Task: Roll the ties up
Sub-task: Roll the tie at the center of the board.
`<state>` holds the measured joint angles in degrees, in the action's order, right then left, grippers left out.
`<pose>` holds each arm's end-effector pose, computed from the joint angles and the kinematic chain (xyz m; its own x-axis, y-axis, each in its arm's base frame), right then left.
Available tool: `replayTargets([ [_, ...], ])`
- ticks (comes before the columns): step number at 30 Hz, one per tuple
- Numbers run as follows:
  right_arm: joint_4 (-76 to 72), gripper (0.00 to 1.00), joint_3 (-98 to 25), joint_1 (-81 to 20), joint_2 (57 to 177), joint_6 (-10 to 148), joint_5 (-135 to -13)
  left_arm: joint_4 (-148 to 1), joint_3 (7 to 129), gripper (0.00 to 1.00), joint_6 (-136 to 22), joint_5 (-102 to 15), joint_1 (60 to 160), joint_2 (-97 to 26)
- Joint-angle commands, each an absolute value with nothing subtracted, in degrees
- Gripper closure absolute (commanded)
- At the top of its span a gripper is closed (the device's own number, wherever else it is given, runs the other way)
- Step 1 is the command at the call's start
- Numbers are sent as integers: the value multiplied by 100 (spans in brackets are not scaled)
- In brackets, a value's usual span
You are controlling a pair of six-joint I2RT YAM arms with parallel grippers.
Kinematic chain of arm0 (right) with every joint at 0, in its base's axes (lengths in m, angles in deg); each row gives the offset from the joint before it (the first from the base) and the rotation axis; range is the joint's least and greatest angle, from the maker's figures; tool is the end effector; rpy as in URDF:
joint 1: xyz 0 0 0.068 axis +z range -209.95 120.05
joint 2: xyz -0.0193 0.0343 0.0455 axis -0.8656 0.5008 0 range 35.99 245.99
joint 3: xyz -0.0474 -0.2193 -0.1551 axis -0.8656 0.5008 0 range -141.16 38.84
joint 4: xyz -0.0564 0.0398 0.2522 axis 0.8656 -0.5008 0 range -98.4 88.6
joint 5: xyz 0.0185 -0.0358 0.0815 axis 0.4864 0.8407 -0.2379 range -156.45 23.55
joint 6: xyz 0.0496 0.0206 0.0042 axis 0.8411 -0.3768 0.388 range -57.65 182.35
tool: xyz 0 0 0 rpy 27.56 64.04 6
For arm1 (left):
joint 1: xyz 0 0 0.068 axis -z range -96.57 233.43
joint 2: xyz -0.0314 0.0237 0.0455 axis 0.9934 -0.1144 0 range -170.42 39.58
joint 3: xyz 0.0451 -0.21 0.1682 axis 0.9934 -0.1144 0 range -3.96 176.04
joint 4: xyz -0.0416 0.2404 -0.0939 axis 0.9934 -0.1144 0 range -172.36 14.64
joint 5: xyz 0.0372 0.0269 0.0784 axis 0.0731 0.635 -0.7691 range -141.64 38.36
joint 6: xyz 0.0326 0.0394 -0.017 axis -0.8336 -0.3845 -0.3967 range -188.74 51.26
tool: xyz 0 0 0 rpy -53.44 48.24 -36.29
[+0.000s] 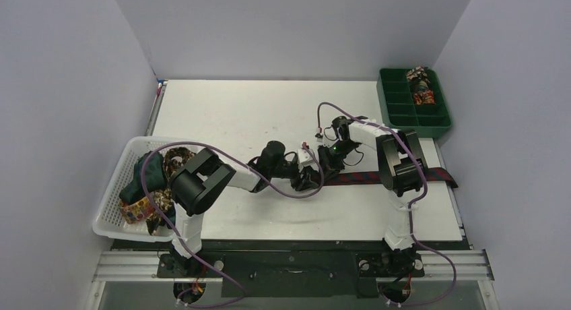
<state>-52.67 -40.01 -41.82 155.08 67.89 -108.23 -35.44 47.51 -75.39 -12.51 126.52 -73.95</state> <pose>0.3458 0.1381 0.1312 -0.9664 -0.2406 0.0904 -0.1227 0.7409 0.6603 0.2675 -0.2809 0.1290 -0.1627 0.2752 -0.9475 0.9822 0.1362 -0.1290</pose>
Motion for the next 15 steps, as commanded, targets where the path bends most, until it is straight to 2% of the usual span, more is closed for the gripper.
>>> replayTargets([
  [1, -4340, 100, -3769, -4091, 15911, 6677, -9812, -3460, 4670, 50, -7484, -999, 12582, -7275],
  [5, -4351, 100, -3739, -4113, 15888, 6659, -9805, -3478, 4257, 37, -7579, -1184, 12396, -7021],
  [9, -4365, 100, -3739, -4107, 15916, 6655, -9828, -3470, 4146, 30, -7708, -1419, 12387, -7026],
  [15, -4404, 100, -3764, -4105, 15915, 6635, -9872, -3034, 4302, 35, -7411, -1650, 12471, -7270],
])
